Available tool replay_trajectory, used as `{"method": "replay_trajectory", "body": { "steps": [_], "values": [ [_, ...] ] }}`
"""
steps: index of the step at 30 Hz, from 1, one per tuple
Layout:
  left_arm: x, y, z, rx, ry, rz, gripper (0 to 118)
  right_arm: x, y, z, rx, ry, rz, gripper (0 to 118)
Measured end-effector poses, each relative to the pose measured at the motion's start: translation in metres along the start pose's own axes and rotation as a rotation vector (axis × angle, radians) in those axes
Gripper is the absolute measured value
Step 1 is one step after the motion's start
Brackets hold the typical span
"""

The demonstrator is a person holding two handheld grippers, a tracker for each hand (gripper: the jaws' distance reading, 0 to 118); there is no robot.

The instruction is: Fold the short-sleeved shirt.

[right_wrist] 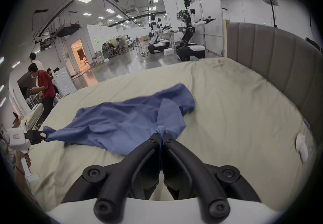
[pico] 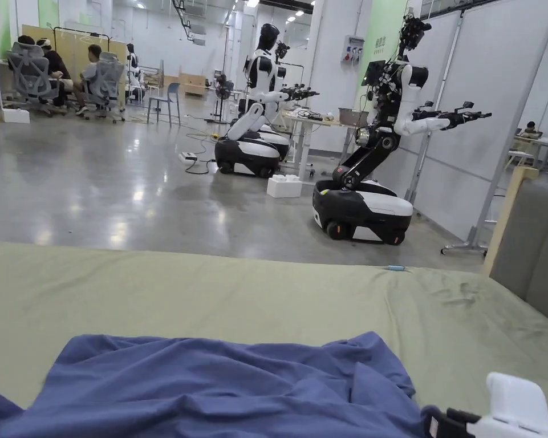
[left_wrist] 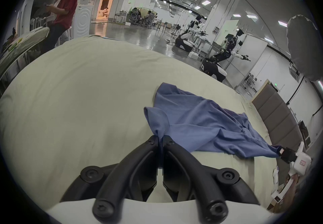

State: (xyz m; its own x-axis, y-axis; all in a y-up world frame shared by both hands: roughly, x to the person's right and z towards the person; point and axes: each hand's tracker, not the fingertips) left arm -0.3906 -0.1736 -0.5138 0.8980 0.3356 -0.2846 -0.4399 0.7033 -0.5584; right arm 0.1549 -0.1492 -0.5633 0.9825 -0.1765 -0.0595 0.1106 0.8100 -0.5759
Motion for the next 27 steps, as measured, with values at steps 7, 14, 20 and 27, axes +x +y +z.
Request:
{"method": "replay_trajectory", "body": {
  "steps": [7, 14, 20, 27],
  "values": [
    [-0.023, -0.050, 0.106, 0.095, 0.009, 0.040, 4, 0.011, -0.050, 0.090, 0.035, 0.000, -0.057, 4],
    [-0.036, -0.118, 0.178, 0.038, -0.001, 0.037, 4, 0.030, -0.113, 0.161, 0.010, -0.041, -0.087, 4],
    [-0.054, -0.175, 0.230, -0.010, -0.042, 0.118, 4, 0.048, -0.171, 0.207, -0.052, -0.086, -0.185, 4],
    [-0.080, -0.204, 0.275, -0.008, 0.001, 0.183, 4, 0.062, -0.199, 0.228, -0.110, -0.144, -0.240, 4]
  ]
}}
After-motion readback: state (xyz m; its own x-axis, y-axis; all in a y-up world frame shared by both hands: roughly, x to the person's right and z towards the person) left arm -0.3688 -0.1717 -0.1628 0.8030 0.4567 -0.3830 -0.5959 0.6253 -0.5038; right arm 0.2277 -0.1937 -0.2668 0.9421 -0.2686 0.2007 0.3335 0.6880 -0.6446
